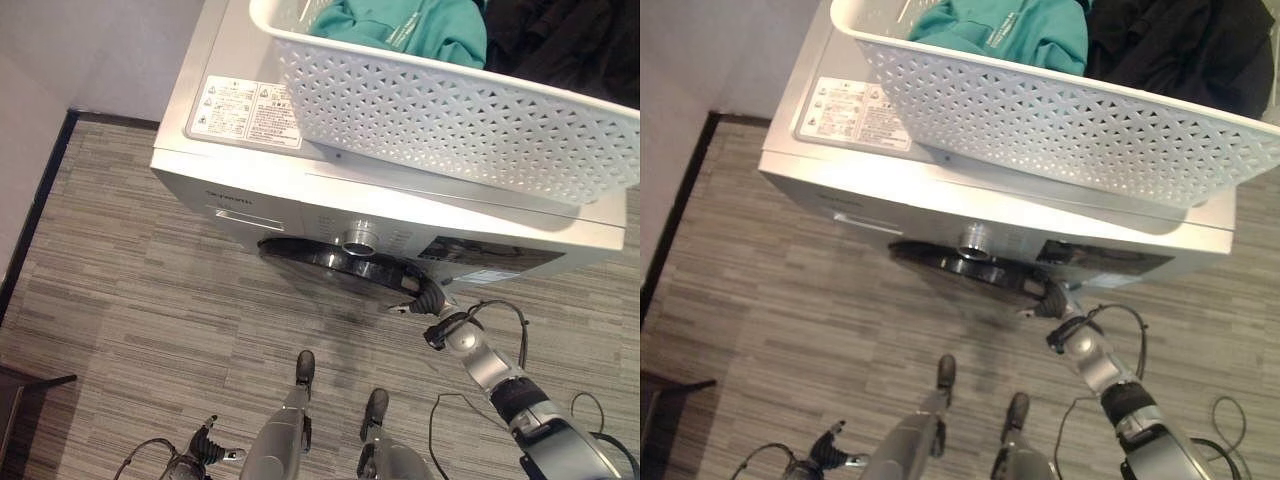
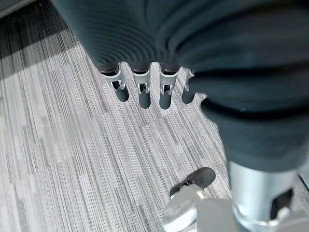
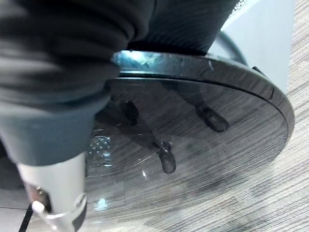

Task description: Grab the laundry basket,head to the washer,open it,put in the laundry and shut it.

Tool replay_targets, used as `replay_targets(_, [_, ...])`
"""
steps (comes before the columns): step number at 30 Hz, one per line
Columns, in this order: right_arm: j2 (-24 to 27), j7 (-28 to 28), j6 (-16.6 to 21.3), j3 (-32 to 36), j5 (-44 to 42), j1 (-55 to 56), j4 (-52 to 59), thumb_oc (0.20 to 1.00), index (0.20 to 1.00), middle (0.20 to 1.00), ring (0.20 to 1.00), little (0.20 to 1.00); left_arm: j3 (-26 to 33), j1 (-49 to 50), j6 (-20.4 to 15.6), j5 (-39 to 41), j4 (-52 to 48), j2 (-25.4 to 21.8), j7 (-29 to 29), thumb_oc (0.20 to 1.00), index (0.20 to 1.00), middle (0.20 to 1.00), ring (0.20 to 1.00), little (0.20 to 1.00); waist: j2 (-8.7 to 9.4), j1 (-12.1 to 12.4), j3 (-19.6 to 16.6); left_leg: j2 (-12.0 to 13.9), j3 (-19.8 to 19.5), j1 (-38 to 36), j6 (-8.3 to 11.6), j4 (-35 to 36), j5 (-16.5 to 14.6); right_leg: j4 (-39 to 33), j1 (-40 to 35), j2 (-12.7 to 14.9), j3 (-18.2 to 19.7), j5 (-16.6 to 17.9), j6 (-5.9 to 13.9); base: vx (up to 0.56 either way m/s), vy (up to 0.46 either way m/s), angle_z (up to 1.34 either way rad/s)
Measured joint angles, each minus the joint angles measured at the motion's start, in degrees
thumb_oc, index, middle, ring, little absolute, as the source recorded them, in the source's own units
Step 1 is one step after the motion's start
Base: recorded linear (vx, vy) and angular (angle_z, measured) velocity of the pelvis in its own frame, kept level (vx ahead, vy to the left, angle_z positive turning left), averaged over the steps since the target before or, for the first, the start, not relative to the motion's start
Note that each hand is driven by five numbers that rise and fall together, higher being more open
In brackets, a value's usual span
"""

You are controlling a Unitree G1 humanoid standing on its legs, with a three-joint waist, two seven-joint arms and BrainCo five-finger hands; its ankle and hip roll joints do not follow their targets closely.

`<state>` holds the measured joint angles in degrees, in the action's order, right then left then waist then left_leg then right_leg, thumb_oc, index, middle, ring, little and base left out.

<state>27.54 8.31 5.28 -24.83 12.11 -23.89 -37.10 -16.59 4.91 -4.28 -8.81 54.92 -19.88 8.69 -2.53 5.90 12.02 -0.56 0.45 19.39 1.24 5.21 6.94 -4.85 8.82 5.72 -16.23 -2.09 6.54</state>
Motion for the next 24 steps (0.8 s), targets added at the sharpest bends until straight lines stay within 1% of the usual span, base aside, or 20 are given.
replay_targets(3, [0.0,0.0,-0.4,-0.2,0.0,0.0,0.1,0.925,0.925,0.925,0.925,0.925,-0.3,0.0,0.0,1.2,-0.4,0.1,0.0,1.000,1.000,1.000,1.000,1.000,-1.02,0.0,-0.5,0.1,0.0,0.0,0.00,0.0,0.0,0.0,0.1,-0.1,0.1,0.0,-0.03,0.00,0.000,0.00])
replay_targets(5, [-0.1,0.0,-0.4,-0.6,0.0,-0.2,0.0,0.564,0.564,0.564,0.564,0.564,-0.6,-0.1,0.1,1.6,-0.5,0.1,0.0,1.000,1.000,1.000,1.000,1.000,-1.28,0.0,-0.7,0.2,0.1,0.0,0.00,0.0,0.0,0.0,0.1,-0.2,0.2,0.0,-0.04,0.00,0.000,0.00])
replay_targets(6, [-0.3,0.0,-0.4,-0.7,0.0,-0.3,0.0,0.536,0.536,0.536,0.536,0.536,-0.6,-0.1,0.1,1.7,-0.7,0.1,0.0,1.000,1.000,1.000,1.000,1.000,-1.30,0.0,-0.7,0.3,0.1,0.0,0.00,0.0,0.0,0.0,0.2,-0.3,0.2,0.0,-0.04,0.00,0.000,0.00])
replay_targets(7, [-0.5,0.0,-0.4,-0.7,0.0,-0.3,0.0,0.470,0.470,0.470,0.470,0.470,-0.9,-0.2,0.2,2.0,-1.1,0.1,0.0,1.000,1.000,1.000,1.000,1.000,-1.31,-0.1,-0.7,0.4,0.1,0.1,0.01,0.0,0.0,0.0,0.3,-0.4,0.2,0.0,-0.05,0.00,0.000,0.00])
replay_targets(8, [-0.7,0.2,-0.3,-0.6,0.0,-0.4,0.0,0.388,0.388,0.388,0.388,0.388,-1.1,-0.4,0.2,2.2,-1.3,0.2,0.0,1.000,1.000,1.000,1.000,1.000,-1.31,-0.2,-0.7,0.4,0.0,0.3,0.05,0.0,0.0,0.0,0.5,-0.5,0.2,0.1,-0.11,0.00,0.000,0.00])
replay_targets(9, [-0.6,0.3,-0.3,-0.7,0.2,-0.7,0.0,0.278,0.278,0.278,0.278,0.278,-1.1,-0.4,0.3,2.2,-2.2,0.3,0.0,1.000,1.000,1.000,1.000,1.000,-1.34,-0.2,-0.8,0.5,0.1,0.7,0.24,0.0,0.2,0.0,0.9,-0.6,0.2,0.2,-0.30,0.02,-0.015,-0.03])
replay_targets(10, [-0.7,0.3,-0.3,-0.8,0.2,-0.9,0.0,0.272,0.272,0.272,0.272,0.272,-1.2,-0.4,0.3,2.2,-2.3,0.3,0.0,1.000,1.000,1.000,1.000,1.000,-1.34,-0.2,-0.8,0.6,0.1,0.8,0.30,0.0,0.2,0.0,1.1,-0.7,0.3,0.3,-0.39,0.02,-0.012,-0.03])
replay_targets(11, [-0.8,0.3,-0.3,-1.0,0.1,-1.1,-0.2,0.250,0.250,0.250,0.250,0.250,-1.3,-0.4,0.3,2.2,-2.3,0.4,0.0,1.000,1.000,1.000,1.000,1.000,-1.34,-0.2,-0.8,0.7,0.1,0.8,0.34,0.0,0.2,0.0,1.0,-0.7,0.2,0.3,-0.45,0.00,0.000,0.00])
replay_targets(12, [-0.8,0.3,-0.4,-1.2,0.0,-1.3,-0.3,0.206,0.206,0.206,0.206,0.206,-1.4,-0.4,0.3,2.2,-2.3,0.4,0.0,1.000,1.000,1.000,1.000,1.000,-1.35,-0.2,-0.8,0.8,0.1,0.8,0.38,0.0,0.3,0.0,1.0,-0.8,0.2,0.3,-0.48,0.00,0.000,0.00])
replay_targets(13, [-0.8,0.3,-0.4,-1.3,0.0,-1.5,-0.4,0.200,0.200,0.200,0.200,0.200,-1.5,-0.4,0.4,2.2,-2.3,0.4,0.0,1.000,1.000,1.000,1.000,1.000,-1.35,-0.2,-0.8,0.8,0.0,0.8,0.45,0.0,0.3,0.0,1.0,-0.9,0.2,0.3,-0.52,0.00,0.000,0.00])
replay_targets(19, [-1.0,0.3,-0.7,-1.9,-0.1,-2.4,-1.7,0.200,0.200,0.200,0.200,0.200,-1.7,-0.4,0.7,2.2,-2.3,0.5,-0.1,1.000,1.000,1.000,1.000,1.000,-1.75,0.0,-1.3,1.2,-0.2,1.1,0.69,0.0,0.7,0.0,1.2,-1.3,0.2,0.5,-0.85,0.00,0.000,0.00])
replay_targets(24, [-2.0,0.3,-0.6,-1.7,-1.0,-2.5,-3.9,0.200,0.200,0.200,0.200,0.200,-1.6,-0.4,0.8,2.2,-2.3,0.5,-0.1,1.000,1.000,1.000,1.000,1.000,-1.63,0.0,-1.9,1.5,-1.2,1.9,0.73,-1.0,0.7,0.0,1.3,-1.7,-0.3,0.6,-0.98,-0.01,0.010,0.06])
